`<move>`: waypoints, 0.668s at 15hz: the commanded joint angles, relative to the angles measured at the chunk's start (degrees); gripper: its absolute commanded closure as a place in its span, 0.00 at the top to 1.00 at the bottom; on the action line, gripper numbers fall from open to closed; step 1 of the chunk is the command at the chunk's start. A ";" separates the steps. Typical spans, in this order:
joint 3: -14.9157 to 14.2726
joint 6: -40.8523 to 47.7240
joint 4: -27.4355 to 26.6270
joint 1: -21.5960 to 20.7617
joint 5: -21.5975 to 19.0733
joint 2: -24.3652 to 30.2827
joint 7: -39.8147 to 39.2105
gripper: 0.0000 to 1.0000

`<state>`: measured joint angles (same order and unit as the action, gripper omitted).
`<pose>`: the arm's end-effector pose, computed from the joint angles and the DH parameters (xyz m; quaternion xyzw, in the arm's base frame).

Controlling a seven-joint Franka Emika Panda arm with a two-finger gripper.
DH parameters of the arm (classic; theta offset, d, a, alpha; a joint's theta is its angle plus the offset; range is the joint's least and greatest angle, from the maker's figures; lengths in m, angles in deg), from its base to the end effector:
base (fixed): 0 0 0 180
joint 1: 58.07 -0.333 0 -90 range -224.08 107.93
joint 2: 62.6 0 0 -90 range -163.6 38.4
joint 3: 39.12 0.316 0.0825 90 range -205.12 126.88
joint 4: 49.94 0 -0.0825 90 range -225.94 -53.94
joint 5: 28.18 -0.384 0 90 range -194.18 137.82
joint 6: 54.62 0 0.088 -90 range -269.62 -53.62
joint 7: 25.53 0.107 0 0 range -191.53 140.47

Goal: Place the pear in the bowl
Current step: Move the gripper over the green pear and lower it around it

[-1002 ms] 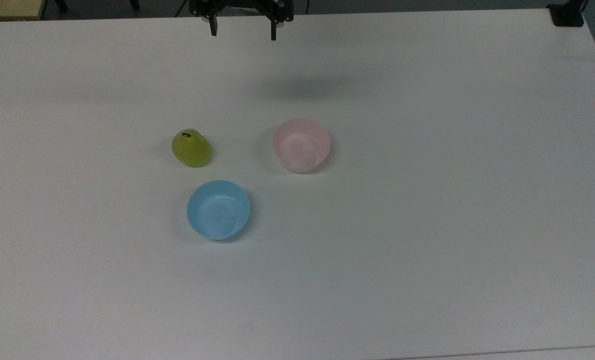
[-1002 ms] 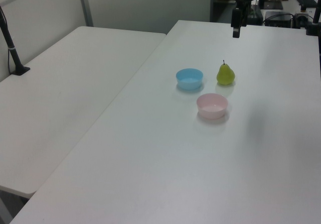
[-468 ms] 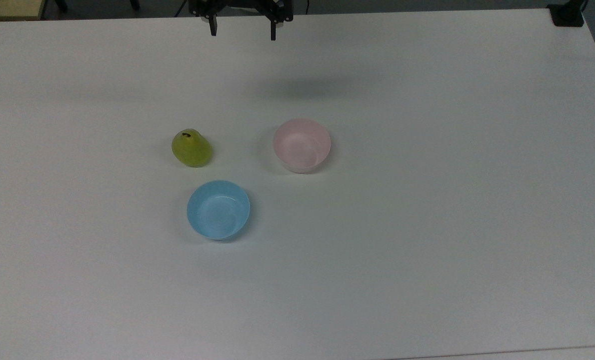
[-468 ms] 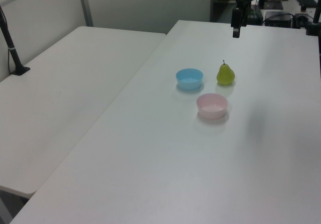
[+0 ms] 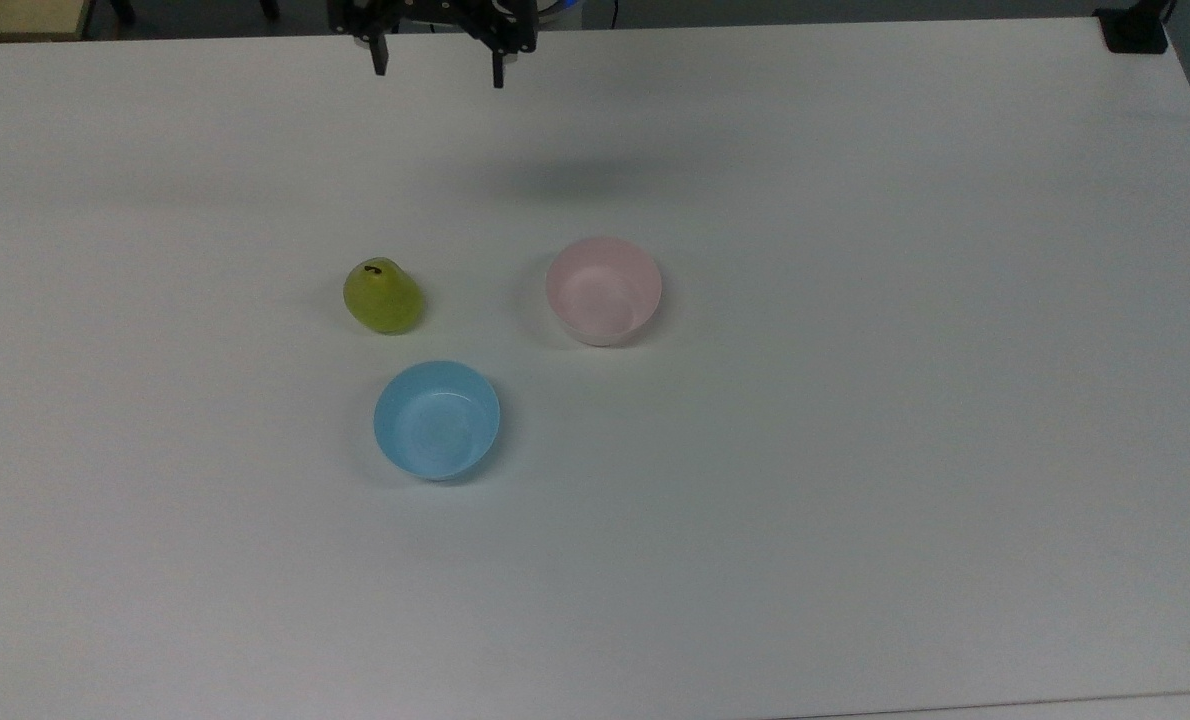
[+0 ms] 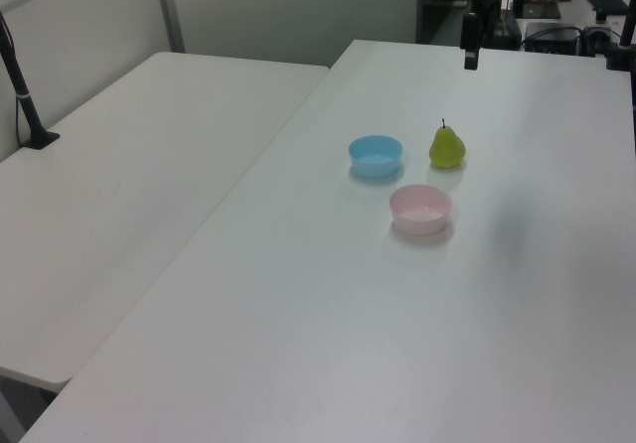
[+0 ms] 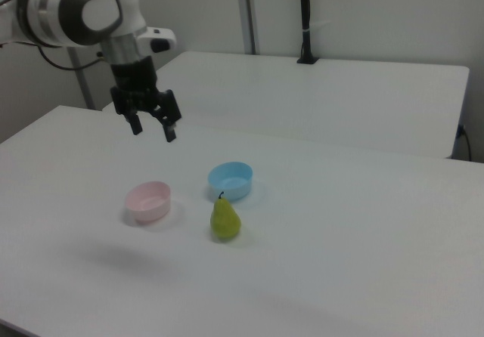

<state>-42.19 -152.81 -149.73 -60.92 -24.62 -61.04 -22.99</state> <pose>0.5537 -0.0083 0.5709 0.9994 -0.0196 0.0002 0.0300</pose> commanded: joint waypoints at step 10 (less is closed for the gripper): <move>0.00 -15.26 -5.06 9.00 0.66 -12.36 -17.39 1.00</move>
<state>-42.29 -163.46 -153.89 -52.43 -24.62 -69.90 -38.55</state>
